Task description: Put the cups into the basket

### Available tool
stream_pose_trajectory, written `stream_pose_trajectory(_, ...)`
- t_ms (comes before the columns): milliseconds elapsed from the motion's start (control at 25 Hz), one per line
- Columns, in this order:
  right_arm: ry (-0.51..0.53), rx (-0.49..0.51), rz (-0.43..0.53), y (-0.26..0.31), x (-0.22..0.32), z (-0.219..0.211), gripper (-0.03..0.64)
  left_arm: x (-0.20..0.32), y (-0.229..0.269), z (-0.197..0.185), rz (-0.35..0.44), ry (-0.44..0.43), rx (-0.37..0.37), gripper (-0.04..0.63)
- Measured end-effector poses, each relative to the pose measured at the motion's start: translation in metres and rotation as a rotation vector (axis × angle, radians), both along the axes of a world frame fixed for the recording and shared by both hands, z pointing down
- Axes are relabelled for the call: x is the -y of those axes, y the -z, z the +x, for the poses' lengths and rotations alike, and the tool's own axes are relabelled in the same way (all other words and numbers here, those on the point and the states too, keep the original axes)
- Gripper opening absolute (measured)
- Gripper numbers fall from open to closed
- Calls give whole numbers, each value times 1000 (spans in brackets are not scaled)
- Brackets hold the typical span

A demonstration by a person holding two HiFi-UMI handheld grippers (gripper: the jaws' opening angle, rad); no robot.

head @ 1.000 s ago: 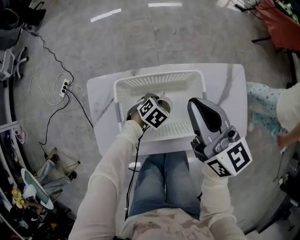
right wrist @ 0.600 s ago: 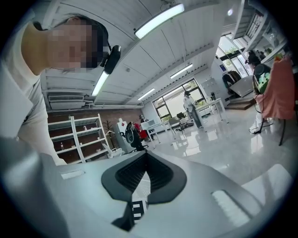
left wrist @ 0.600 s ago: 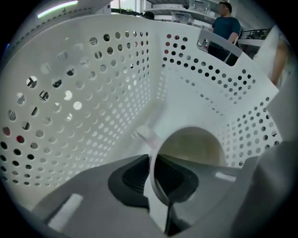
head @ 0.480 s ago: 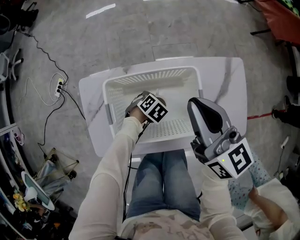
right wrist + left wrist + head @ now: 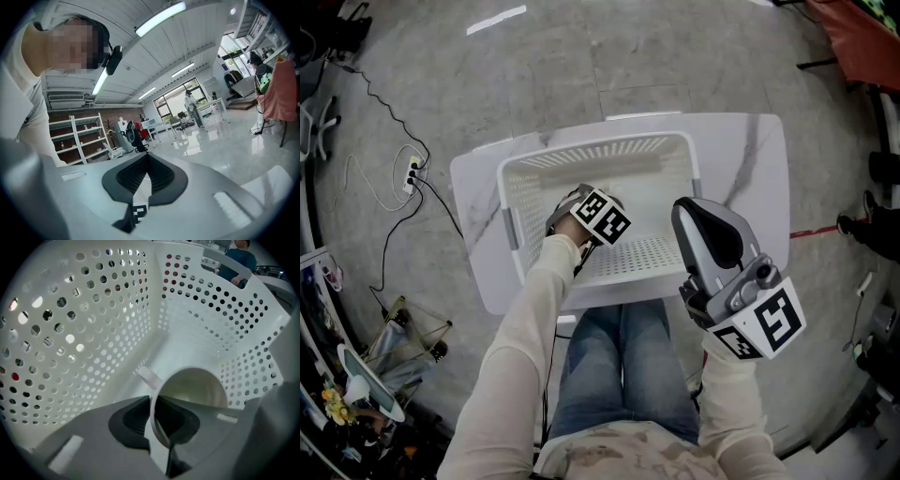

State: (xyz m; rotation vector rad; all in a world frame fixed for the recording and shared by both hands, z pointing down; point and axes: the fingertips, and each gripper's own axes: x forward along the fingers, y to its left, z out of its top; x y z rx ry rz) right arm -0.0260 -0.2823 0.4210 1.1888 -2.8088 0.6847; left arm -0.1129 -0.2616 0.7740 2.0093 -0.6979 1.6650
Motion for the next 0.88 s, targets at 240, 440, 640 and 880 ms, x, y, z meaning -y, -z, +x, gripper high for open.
stream_pose_trajectory(240, 13, -1, 2, 1, -3, -4, 28, -2, 5, 1, -30, 14, -78, 52)
stream_pose_trajectory(440, 22, -4, 15, 11, -6, -6, 28, -2, 31, 1, -28, 41, -178, 67)
stream_pose_trajectory(640, 36, 0, 43, 31, -8, -13, 28, 2, 73, -10, 34, 81, -243, 53)
stream_pose_trajectory(880, 66, -1, 76, 67, -17, -23, 28, 6, 150, -27, 132, 176, -333, 1)
